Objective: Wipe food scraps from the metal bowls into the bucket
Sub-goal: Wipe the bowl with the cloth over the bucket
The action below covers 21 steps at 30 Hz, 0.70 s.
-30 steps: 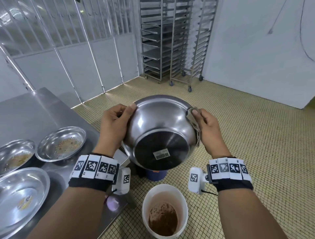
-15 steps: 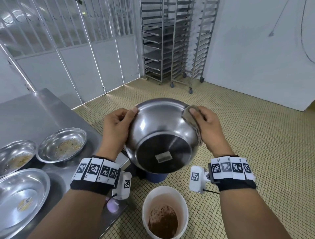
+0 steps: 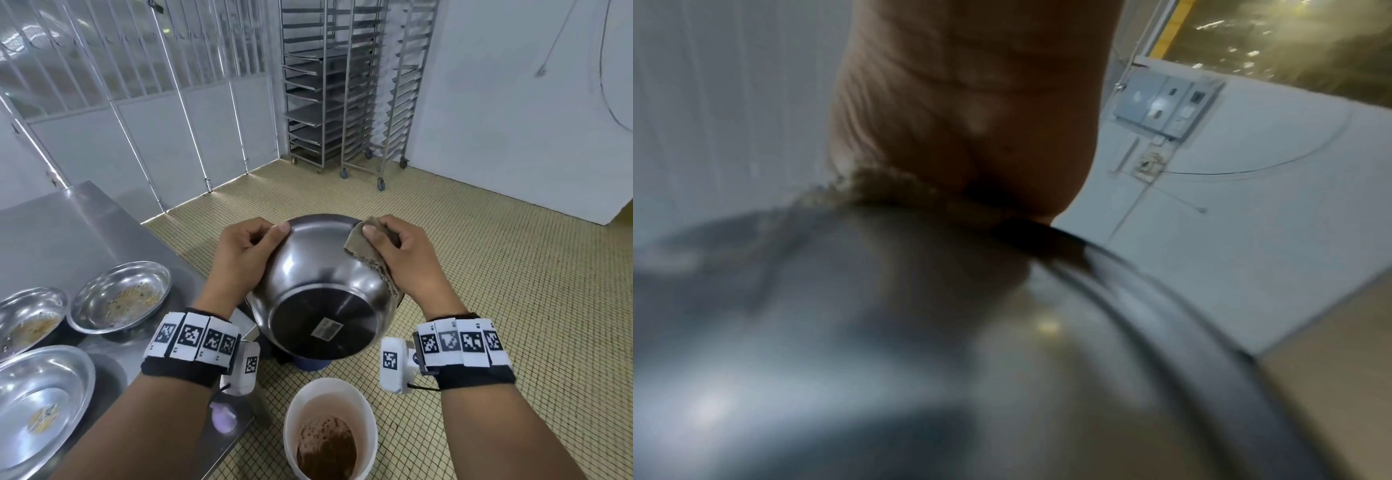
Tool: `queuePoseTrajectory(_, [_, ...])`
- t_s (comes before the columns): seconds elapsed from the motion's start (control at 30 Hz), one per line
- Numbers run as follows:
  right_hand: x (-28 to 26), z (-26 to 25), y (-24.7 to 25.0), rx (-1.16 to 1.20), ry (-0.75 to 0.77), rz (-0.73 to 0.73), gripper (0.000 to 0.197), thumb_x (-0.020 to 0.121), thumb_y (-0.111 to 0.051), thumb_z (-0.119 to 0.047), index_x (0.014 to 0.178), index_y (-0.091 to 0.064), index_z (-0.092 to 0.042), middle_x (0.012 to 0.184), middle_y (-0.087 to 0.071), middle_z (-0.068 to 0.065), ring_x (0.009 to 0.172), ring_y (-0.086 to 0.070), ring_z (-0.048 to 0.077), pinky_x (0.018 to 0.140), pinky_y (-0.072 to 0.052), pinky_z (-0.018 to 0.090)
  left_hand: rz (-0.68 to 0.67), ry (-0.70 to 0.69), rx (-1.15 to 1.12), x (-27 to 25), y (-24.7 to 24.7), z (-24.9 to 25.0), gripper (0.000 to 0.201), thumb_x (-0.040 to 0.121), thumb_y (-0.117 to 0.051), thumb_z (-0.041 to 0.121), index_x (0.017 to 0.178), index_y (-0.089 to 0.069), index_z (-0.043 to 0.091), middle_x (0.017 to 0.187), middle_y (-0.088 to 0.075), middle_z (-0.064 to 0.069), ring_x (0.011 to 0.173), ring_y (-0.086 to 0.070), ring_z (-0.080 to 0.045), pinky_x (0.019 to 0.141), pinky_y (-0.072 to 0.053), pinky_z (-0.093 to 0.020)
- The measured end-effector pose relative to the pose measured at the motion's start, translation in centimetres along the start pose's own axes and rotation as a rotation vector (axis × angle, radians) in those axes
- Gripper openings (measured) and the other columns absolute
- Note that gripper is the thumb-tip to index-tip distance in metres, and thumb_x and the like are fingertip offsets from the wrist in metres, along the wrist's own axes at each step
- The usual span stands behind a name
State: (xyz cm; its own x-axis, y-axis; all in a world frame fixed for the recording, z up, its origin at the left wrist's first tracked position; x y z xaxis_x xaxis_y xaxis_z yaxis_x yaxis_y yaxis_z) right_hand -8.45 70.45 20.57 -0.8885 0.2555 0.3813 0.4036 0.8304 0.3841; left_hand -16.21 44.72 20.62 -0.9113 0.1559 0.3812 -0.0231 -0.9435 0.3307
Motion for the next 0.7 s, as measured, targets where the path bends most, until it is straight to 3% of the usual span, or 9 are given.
queuePoseTrajectory(0.13, [-1.2, 3.2, 0.4, 0.251, -0.193, 0.075, 0.027, 0.1, -0.056, -0.047, 0.097, -0.075, -0.028, 0.096, -0.074, 0.002, 0.089, -0.069, 0.021, 0.088, -0.055, 0.047, 0.156, 0.114, -0.224, -0.3, 1.7, -1.6, 0.03, 0.099, -0.069, 0.029, 0.071, -0.068, 0.018, 0.059, -0.064, 0.004, 0.056, -0.055, -0.013, 0.052, -0.043, -0.025])
queuePoseTrajectory(0.2, [-1.2, 3.3, 0.4, 0.241, -0.195, 0.086, 0.026, 0.102, -0.055, -0.043, 0.098, -0.075, -0.027, 0.098, -0.073, 0.005, 0.091, -0.068, 0.02, 0.091, -0.054, 0.049, 0.135, 0.075, -0.193, -0.5, 1.5, -1.6, 0.034, 0.1, -0.068, 0.031, 0.072, -0.067, 0.012, 0.063, -0.063, -0.011, 0.06, -0.054, -0.018, 0.056, -0.042, -0.031])
queuePoseTrajectory(0.27, [-0.5, 1.8, 0.7, 0.161, -0.12, 0.067, 0.024, 0.103, -0.055, -0.038, 0.099, -0.073, -0.022, 0.094, -0.072, 0.007, 0.086, -0.065, 0.016, 0.083, -0.054, 0.045, 0.086, 0.024, -0.14, -0.5, 1.0, -1.2, 0.035, 0.099, -0.068, 0.034, 0.074, -0.068, 0.009, 0.068, -0.062, -0.019, 0.062, -0.053, -0.019, 0.058, -0.041, -0.032])
queuePoseTrajectory(0.33, [0.3, -0.1, 0.3, -0.007, -0.025, -0.025, 0.02, 0.103, -0.057, -0.038, 0.103, -0.073, -0.025, 0.091, -0.071, -0.003, 0.084, -0.064, 0.011, 0.074, -0.05, 0.031, 0.025, -0.02, -0.054, -0.6, 0.1, -0.5, 0.034, 0.098, -0.069, 0.034, 0.076, -0.069, 0.009, 0.067, -0.064, -0.012, 0.059, -0.054, -0.016, 0.056, -0.042, -0.031])
queuePoseTrajectory(0.4, [0.6, -0.8, -0.3, -0.087, 0.01, -0.08, 0.018, 0.101, -0.059, -0.04, 0.103, -0.072, -0.029, 0.091, -0.07, -0.011, 0.084, -0.063, 0.008, 0.072, -0.045, 0.024, -0.012, -0.043, -0.009, -0.7, -0.6, 0.1, 0.032, 0.098, -0.07, 0.034, 0.077, -0.071, 0.009, 0.07, -0.067, -0.01, 0.062, -0.059, -0.024, 0.057, -0.046, -0.036])
queuePoseTrajectory(0.53, [-0.5, 1.7, 0.2, 0.146, -0.091, 0.032, 0.022, 0.102, -0.058, -0.04, 0.101, -0.074, -0.026, 0.092, -0.072, 0.0, 0.084, -0.066, 0.017, 0.079, -0.052, 0.036, 0.1, 0.039, -0.132, -0.8, 0.9, -1.1, 0.028, 0.098, -0.07, 0.034, 0.071, -0.072, 0.024, 0.066, -0.069, 0.005, 0.061, -0.061, -0.016, 0.06, -0.048, -0.034])
queuePoseTrajectory(0.6, [-1.4, 3.4, 0.1, 0.259, -0.184, 0.07, 0.024, 0.103, -0.056, -0.043, 0.1, -0.076, -0.029, 0.095, -0.074, -0.001, 0.089, -0.069, 0.019, 0.084, -0.054, 0.041, 0.14, 0.106, -0.193, -1.2, 1.4, -2.5, 0.03, 0.099, -0.068, 0.035, 0.071, -0.074, 0.03, 0.066, -0.068, 0.003, 0.063, -0.06, -0.019, 0.062, -0.047, -0.037])
queuePoseTrajectory(0.7, [-1.8, 3.6, 0.1, 0.256, -0.187, 0.085, 0.023, 0.103, -0.057, -0.041, 0.095, -0.075, -0.029, 0.093, -0.074, 0.0, 0.085, -0.068, 0.016, 0.082, -0.053, 0.039, 0.071, 0.115, -0.09, -1.6, 1.0, -3.1, 0.027, 0.103, -0.062, 0.038, 0.078, -0.073, 0.033, 0.069, -0.068, 0.001, 0.065, -0.064, -0.026, 0.06, -0.052, -0.044])
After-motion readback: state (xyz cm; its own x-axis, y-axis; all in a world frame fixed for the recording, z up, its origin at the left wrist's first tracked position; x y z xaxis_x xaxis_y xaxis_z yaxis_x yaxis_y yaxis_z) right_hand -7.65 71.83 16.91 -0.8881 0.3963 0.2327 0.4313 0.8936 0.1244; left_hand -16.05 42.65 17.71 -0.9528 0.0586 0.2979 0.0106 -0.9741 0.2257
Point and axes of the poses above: each hand's wrist, its own x-axis towards the middle knuckle, its own y-axis out of the back of the hand, z = x × y, the point moved 8 cm from there along x, towards the middle knuckle
